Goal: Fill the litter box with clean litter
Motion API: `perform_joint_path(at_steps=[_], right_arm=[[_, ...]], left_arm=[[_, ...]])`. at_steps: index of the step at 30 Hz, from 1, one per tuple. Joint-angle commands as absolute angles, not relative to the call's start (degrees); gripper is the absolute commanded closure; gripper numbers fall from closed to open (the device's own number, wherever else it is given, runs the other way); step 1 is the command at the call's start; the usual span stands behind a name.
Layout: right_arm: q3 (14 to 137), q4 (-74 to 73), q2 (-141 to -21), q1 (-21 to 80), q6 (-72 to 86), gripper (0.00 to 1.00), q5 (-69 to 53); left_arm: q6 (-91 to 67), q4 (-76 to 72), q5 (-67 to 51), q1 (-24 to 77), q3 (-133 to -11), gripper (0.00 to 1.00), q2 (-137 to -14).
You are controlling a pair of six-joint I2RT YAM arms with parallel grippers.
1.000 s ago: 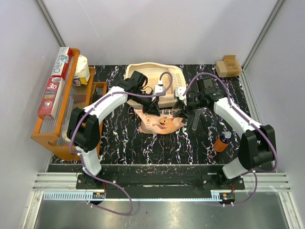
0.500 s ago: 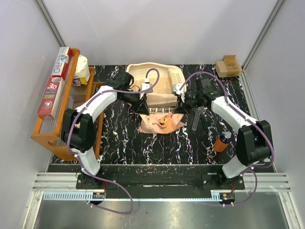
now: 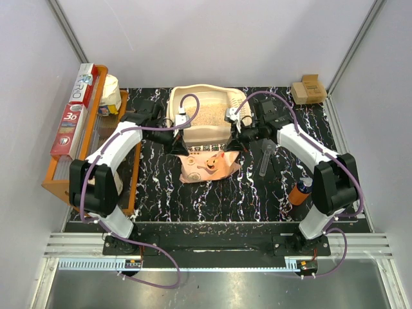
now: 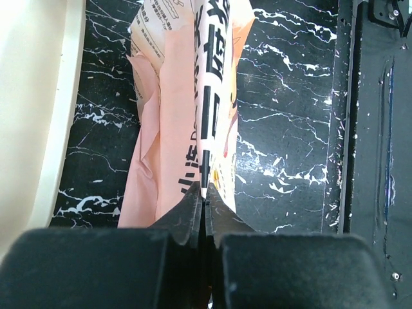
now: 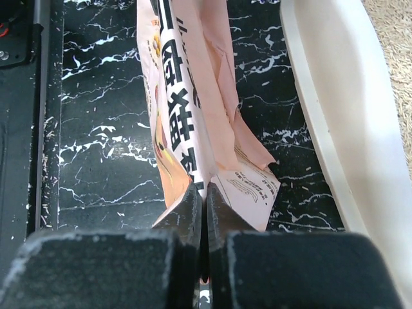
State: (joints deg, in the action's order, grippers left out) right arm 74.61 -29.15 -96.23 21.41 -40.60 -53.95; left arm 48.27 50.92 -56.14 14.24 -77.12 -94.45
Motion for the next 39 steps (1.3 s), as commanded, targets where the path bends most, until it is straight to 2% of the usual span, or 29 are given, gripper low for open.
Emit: perform_joint_path(at_steps=[1,2,5,8,16,21,24,25,27,29,32,35,39], right_arm=[[78.0,-28.9,-96.5,20.6,-40.2,1.0,-54.1],[78.2,-29.0,-96.8,20.9,-40.3,1.0,-54.2],[78.7,-28.6,-97.8,23.0,-39.6,1.0,-55.0],[79.4,-27.5,-98.4,24.3,-38.1,1.0,-55.5],[78.8,-26.6,-97.7,24.6,-36.7,1.0,-55.2],[78.0,-24.9,-97.7,24.6,-34.7,1.0,-55.1],[77.4,-23.4,-97.9,24.6,-32.7,1.0,-55.5],[77.4,-23.4,-98.0,24.6,-32.3,1.0,-55.2],[77.2,-23.6,-97.0,24.4,-32.1,0.9,-54.1],[77.1,-25.4,-95.7,23.7,-32.0,0.75,-52.4],[78.4,-27.1,-93.1,19.0,-23.4,0.61,-53.8],[79.6,-29.0,-90.8,10.6,-14.5,0.55,-52.3],[78.9,-37.2,-88.7,2.6,-17.7,0.51,-41.9]], left_arm=[[48.5,50.1,-57.1,11.7,-74.4,1.0,-88.5],[47.1,47.8,-57.8,12.3,-73.6,0.96,-87.1],[42.6,37.5,-58.4,15.4,-71.1,0.71,-85.3],[36.5,26.7,-57.4,18.9,-70.0,0.61,-86.1],[35.3,23.1,-56.5,25.0,-77.9,0.58,-97.1],[29.5,19.4,-58.7,26.5,-79.9,0.62,-100.1],[27.5,18.5,-59.5,27.6,-80.0,0.73,-101.0],[26.8,18.2,-59.8,27.7,-80.1,0.8,-101.3],[23.9,16.4,-59.5,27.6,-79.6,0.9,-101.3],[20.9,15.9,-58.5,27.5,-79.2,0.98,-101.2],[17.3,14.3,-57.8,27.1,-77.9,1.0,-100.2],[15.7,13.4,-56.9,26.9,-76.7,1.0,-98.9],[14.2,13.0,-57.0,26.7,-75.6,1.0,-97.5]])
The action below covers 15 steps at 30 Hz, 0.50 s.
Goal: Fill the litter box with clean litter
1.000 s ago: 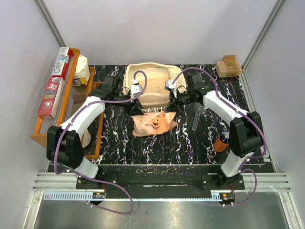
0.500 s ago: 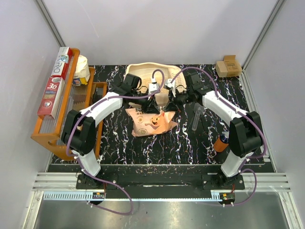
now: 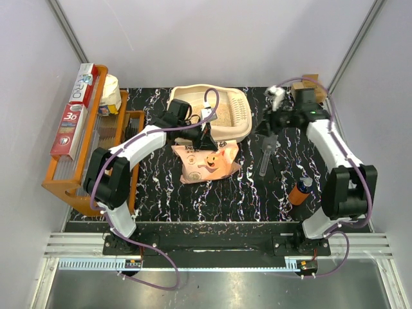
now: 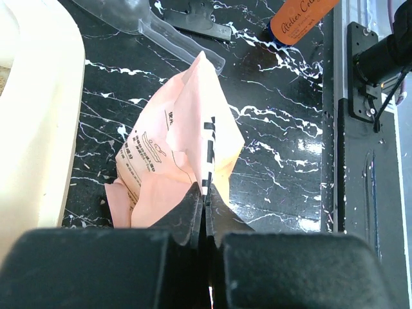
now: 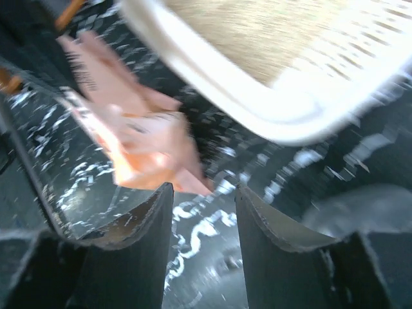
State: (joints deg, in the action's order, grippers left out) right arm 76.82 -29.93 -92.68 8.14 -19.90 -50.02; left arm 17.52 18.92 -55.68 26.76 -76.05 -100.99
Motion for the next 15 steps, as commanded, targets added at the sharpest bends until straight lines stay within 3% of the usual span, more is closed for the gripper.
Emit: perform_joint_path(at_steps=[1,6,15], right_arm=[[79.0,-40.9,-89.2,0.4,-18.4,0.5,-36.9],[83.3,-52.0,-99.0,-6.6,-17.9,0.52,-32.3],[80.6,-57.5,-104.7,-7.1,-20.9,0.5,-23.5]], left_arm=[[14.1,13.0,-57.2,26.8,-75.5,1.0,-97.3],[13.9,12.9,-57.3,26.8,-74.8,1.0,-96.9],[14.8,13.6,-56.9,26.8,-74.4,1.0,-96.4]])
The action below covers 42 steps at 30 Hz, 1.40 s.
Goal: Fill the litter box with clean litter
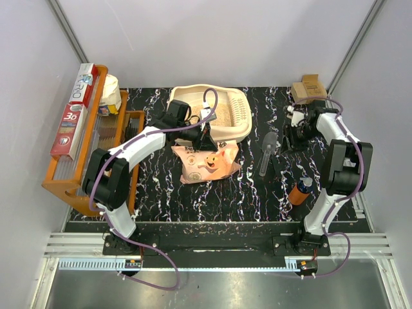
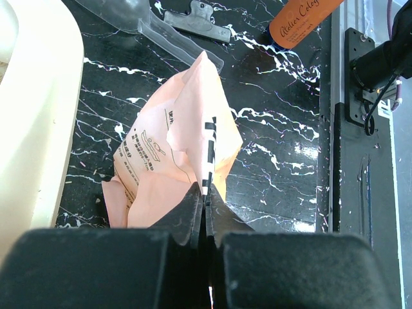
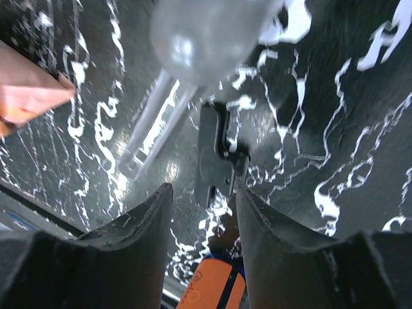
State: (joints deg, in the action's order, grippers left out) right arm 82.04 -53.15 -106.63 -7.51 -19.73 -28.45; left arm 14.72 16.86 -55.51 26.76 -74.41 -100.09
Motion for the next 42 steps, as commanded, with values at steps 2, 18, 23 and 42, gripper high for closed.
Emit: perform_joint_path(at_steps=[2,18,23,42], right_arm=[[79.5,-56.4,-104.1,-7.1,-20.1,0.5,-21.9],[78.0,-55.8,-110.2,-7.1,-19.4,0.57,-23.8],[78.8,-56.0,-112.4,-7.1,-19.3,0.58,-25.0],[80.4,-59.6,-98.1,-7.2,-32.6,1.0,-37.5]], left_arm=[[14.9,13.9,-56.8,26.8,-74.4,1.0,-96.4],[15.1,15.0,-57.0,26.9,-75.0,1.0,-96.8],[15.9,16.0,-57.0,26.9,-75.1,1.0,-96.8],[16.3,17.6,-57.4,26.8,-76.6,1.0,-97.2]])
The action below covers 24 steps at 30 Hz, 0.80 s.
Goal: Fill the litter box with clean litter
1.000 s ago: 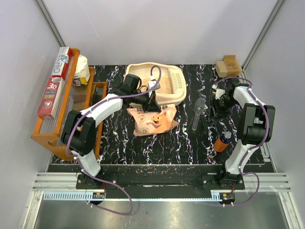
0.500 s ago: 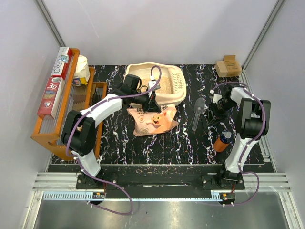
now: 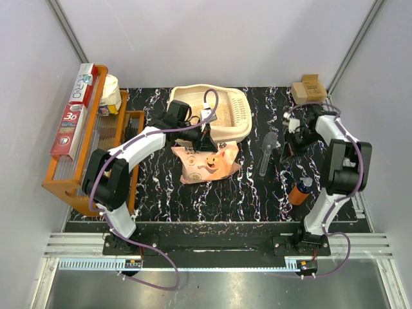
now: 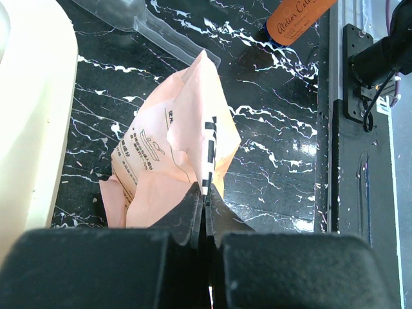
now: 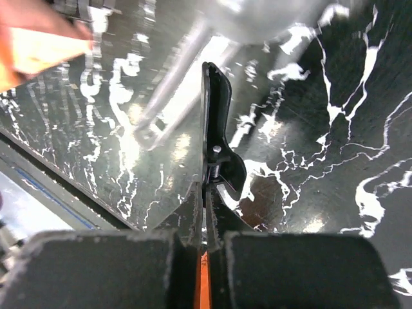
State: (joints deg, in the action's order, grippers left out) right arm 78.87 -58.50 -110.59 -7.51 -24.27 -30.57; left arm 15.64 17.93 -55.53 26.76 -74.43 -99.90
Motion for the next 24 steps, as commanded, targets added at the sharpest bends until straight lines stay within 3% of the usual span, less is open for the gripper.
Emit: perform_joint_path(at_steps=[1,8,12,16,24], right_arm=[[80.4,-59.7,-94.7,-7.1,-34.3,1.0,-38.5],[78.3,-60.4,-84.7,-0.4,-52.1,1.0,-43.5],[76.2,-56.5,-82.4,9.6,-54.8,1.0,-41.7],[76.6,-53.7,-83.8,16.5,-55.0,1.0,-40.7],[79.4,-48.5,-89.2,20.3,-52.0,1.0,-38.7]], left_arm=[[16.4,17.6,-57.2,26.8,-76.8,1.0,-97.4],[15.6,17.6,-57.1,26.9,-77.3,1.0,-98.2],[15.7,17.8,-57.0,26.9,-77.5,1.0,-98.4],[15.8,18.0,-57.0,26.9,-77.3,1.0,-98.2],[16.1,18.8,-58.2,26.9,-78.3,0.99,-98.6]])
